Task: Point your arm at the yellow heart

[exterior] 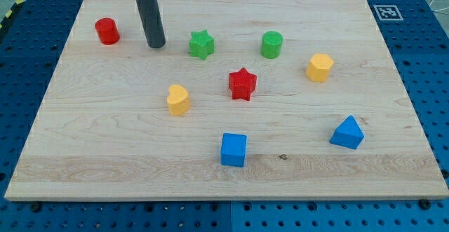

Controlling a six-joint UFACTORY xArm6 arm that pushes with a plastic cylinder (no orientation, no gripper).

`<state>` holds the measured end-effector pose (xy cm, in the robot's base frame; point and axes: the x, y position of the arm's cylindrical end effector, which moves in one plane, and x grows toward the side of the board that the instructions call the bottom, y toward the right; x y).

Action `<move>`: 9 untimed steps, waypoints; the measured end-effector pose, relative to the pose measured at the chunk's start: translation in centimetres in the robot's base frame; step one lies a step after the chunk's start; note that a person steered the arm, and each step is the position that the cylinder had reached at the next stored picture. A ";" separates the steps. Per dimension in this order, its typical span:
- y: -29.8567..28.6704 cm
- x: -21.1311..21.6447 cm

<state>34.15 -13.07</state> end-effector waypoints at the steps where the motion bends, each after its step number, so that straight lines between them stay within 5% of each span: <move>1: -0.1 0.3; 4: -0.3 5.6; 9: 1.4 6.9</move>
<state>41.06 -11.67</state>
